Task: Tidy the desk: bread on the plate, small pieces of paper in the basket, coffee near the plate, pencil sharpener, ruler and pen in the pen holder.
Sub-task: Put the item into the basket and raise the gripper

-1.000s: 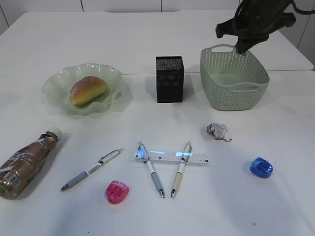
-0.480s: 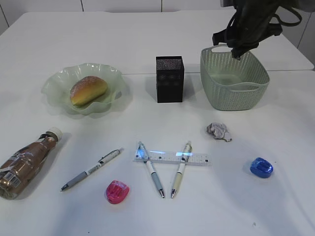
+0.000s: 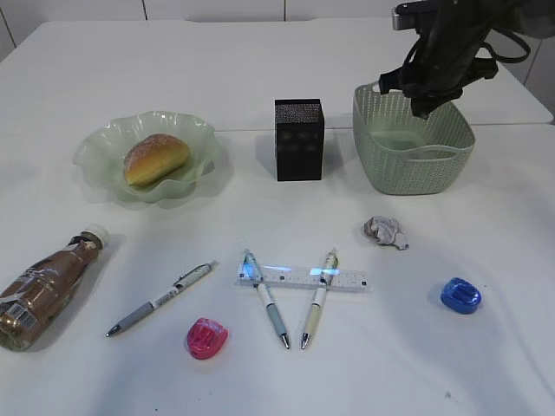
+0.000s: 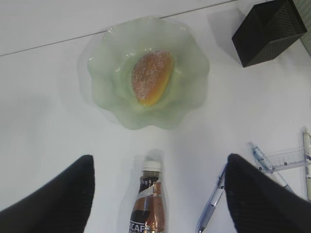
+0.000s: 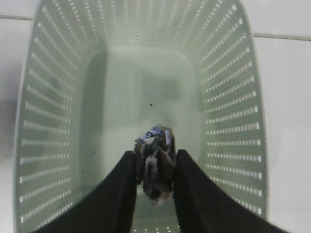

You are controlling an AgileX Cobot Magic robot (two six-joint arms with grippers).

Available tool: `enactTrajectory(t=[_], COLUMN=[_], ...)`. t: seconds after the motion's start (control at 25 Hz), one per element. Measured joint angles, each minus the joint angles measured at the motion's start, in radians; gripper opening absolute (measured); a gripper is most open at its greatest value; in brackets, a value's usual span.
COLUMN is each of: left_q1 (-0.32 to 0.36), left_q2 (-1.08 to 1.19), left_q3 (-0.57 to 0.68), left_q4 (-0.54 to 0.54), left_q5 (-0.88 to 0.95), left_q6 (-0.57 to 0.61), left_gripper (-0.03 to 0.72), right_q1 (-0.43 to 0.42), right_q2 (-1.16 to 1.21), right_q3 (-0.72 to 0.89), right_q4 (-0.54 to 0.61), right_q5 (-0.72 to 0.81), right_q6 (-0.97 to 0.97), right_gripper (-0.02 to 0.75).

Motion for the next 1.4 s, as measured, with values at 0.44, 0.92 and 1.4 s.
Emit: enactTrajectory(t=[0.44, 0.92, 1.4], left_q1=[0.0, 0.0, 0.0], left_q2=[0.0, 0.0, -0.011], left_q3=[0.0, 0.0, 0.0], left_q4=[0.0, 0.0, 0.0], left_q5=[0.0, 0.0, 0.0], left_q6=[0.0, 0.0, 0.0], left_gripper=[0.592, 0.592, 0.592], right_q1=[-0.002, -0.004, -0.004], right_q2=[0.006, -0.033, -0.15], right_q3=[-0.002, -0.044, -0.034], right_q4=[0.029, 0.057, 0.192], right_q5=[0.007, 0.212, 0.293], right_q6=[0.016, 0.015, -0.011], right_gripper=[0.576, 0.583, 0.583])
